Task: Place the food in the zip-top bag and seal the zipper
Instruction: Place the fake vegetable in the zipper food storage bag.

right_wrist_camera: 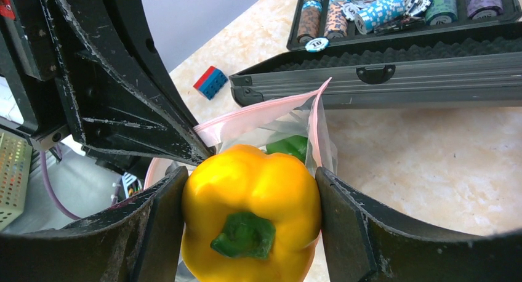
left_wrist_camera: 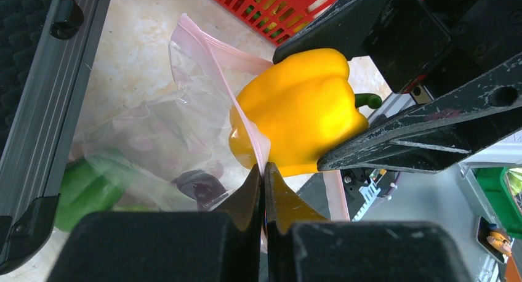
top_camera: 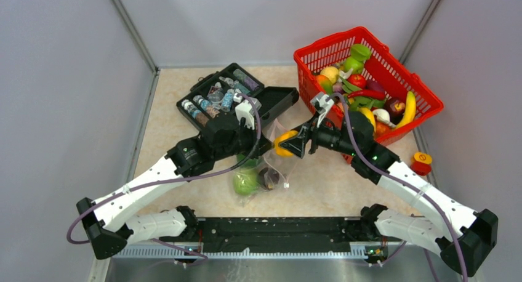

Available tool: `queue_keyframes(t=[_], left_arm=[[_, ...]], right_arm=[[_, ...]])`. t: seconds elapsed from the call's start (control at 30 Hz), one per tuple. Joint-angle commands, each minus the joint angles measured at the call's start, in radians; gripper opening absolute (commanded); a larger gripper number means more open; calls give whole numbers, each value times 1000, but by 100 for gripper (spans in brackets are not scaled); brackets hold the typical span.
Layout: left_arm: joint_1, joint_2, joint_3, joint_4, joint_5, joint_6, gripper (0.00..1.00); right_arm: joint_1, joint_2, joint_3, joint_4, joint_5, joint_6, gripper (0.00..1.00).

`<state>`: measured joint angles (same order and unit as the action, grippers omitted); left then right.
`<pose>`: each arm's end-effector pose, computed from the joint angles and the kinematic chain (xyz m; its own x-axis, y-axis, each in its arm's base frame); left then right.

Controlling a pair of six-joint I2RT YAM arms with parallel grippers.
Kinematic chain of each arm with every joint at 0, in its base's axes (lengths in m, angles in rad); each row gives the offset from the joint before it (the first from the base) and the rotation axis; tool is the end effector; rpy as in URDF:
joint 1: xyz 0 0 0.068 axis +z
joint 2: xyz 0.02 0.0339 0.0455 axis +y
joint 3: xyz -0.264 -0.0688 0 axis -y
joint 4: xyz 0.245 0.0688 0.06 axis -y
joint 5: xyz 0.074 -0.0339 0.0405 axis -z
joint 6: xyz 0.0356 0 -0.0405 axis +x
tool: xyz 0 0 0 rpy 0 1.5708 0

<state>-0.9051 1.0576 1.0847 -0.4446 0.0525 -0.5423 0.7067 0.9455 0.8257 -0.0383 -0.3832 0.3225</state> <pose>0.1429 -0.1850 0.3657 -0.6351 -0.0257 -0.7720 0.5688 0.6605 -0.4900 0.1599 0.1540 0.3410 -0.3934 0.0506 -0.9180 -0.7996 0.4740 0.3688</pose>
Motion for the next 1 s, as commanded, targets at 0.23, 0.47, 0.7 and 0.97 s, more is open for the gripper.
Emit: queue_keyframes(t=[0.23,0.47,0.7,0.97], left_arm=[[-2,-37,44,62,-2,15,0],[-2,-51,36,66,-10,13,0],[-2,-57,23,66,-10,8,0],[-2,-70,9,70,-23,6,0]], right_arm=[[30,-44,-6,67,33,-3,72],[29,-88,-39,111,55,8,80],[29,-129,-73,163,82,49,80],[30,-307,-156,176,363,31,80]])
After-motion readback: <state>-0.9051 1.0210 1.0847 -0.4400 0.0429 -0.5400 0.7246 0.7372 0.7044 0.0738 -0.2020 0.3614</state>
